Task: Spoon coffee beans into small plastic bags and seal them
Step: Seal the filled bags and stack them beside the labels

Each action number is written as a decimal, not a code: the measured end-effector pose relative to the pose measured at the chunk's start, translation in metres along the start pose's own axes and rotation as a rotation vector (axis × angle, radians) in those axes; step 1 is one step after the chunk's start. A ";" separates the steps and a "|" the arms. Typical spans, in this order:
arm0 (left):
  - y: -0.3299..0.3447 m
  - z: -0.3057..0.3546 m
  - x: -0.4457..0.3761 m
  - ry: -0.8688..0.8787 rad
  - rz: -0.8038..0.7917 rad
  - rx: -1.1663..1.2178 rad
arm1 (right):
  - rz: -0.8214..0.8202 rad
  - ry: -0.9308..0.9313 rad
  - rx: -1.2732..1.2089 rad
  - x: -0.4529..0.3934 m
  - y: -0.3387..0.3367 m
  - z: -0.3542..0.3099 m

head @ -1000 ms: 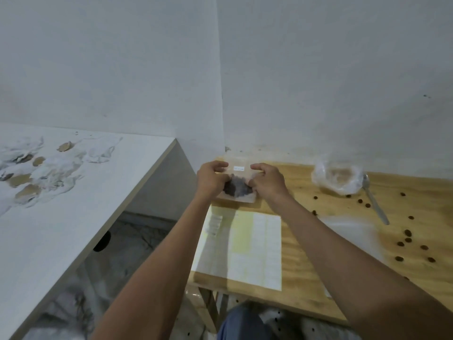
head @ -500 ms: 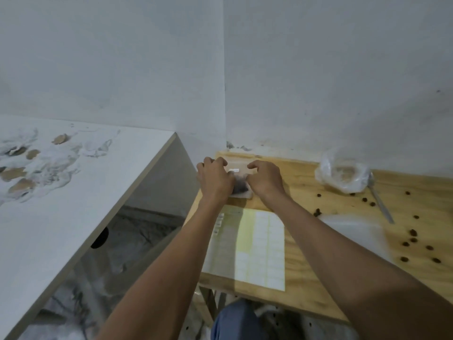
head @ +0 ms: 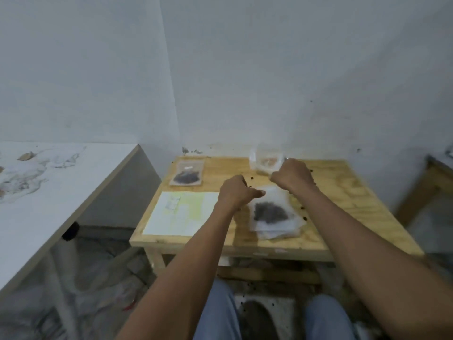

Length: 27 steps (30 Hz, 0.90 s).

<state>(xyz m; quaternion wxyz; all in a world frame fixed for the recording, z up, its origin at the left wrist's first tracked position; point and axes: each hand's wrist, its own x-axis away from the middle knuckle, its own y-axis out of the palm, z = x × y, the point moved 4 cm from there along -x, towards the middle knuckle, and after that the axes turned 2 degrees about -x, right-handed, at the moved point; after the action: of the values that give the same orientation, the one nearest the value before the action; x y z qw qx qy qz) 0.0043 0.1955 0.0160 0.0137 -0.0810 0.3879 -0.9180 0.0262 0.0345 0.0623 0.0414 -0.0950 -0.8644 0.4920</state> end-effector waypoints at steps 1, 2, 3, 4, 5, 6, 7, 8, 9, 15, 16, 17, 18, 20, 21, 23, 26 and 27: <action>0.010 0.002 0.007 -0.002 -0.005 -0.017 | -0.017 0.023 0.030 0.008 -0.001 0.012; 0.018 0.003 0.013 0.002 0.011 -0.033 | -0.045 0.040 0.048 0.017 -0.002 0.022; 0.024 0.004 0.019 0.010 0.044 -0.042 | -0.084 0.050 0.062 0.024 0.001 0.030; 0.027 0.006 0.023 0.017 0.085 -0.038 | -0.118 0.068 0.066 0.031 0.006 0.037; 0.030 0.007 0.027 0.024 0.120 -0.027 | -0.134 0.087 0.063 0.036 0.011 0.043; 0.032 0.009 0.031 0.030 0.148 -0.021 | -0.137 0.102 0.050 0.039 0.017 0.047; 0.033 0.011 0.033 0.040 0.175 -0.031 | -0.125 0.109 0.042 0.042 0.020 0.050; 0.033 0.012 0.036 0.047 0.198 -0.049 | -0.106 0.113 0.024 0.044 0.023 0.051; 0.034 0.012 0.037 0.050 0.217 -0.069 | -0.086 0.116 0.009 0.046 0.023 0.051; 0.027 0.013 0.032 0.085 0.302 0.194 | 0.044 0.040 -0.253 0.043 0.015 0.047; 0.022 0.015 0.032 0.104 0.302 0.271 | 0.061 0.026 -0.317 0.041 0.013 0.044; 0.017 0.017 0.031 0.121 0.303 0.342 | 0.072 0.010 -0.393 0.039 0.010 0.041; 0.010 0.018 0.029 0.136 0.305 0.406 | 0.071 -0.006 -0.484 0.036 0.007 0.036; -0.005 0.018 0.024 0.170 0.310 0.516 | 0.048 -0.065 -0.656 0.030 0.004 0.024; -0.014 0.017 0.023 0.188 0.315 0.551 | 0.035 -0.092 -0.717 0.028 0.004 0.017; -0.033 0.012 0.020 0.216 0.334 0.613 | 0.028 -0.153 -0.809 0.025 0.003 0.001; -0.066 -0.016 0.012 0.177 0.366 0.706 | 0.016 -0.199 -0.910 0.023 0.007 -0.025; -0.077 -0.031 0.008 0.148 0.399 0.673 | 0.011 -0.206 -0.936 0.021 0.011 -0.032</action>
<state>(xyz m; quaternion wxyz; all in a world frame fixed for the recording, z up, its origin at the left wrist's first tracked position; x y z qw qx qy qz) -0.0060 0.2708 0.0511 0.1894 0.0711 0.0736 -0.9766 0.0124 0.0712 0.0694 -0.0942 -0.0588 -0.9922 0.0572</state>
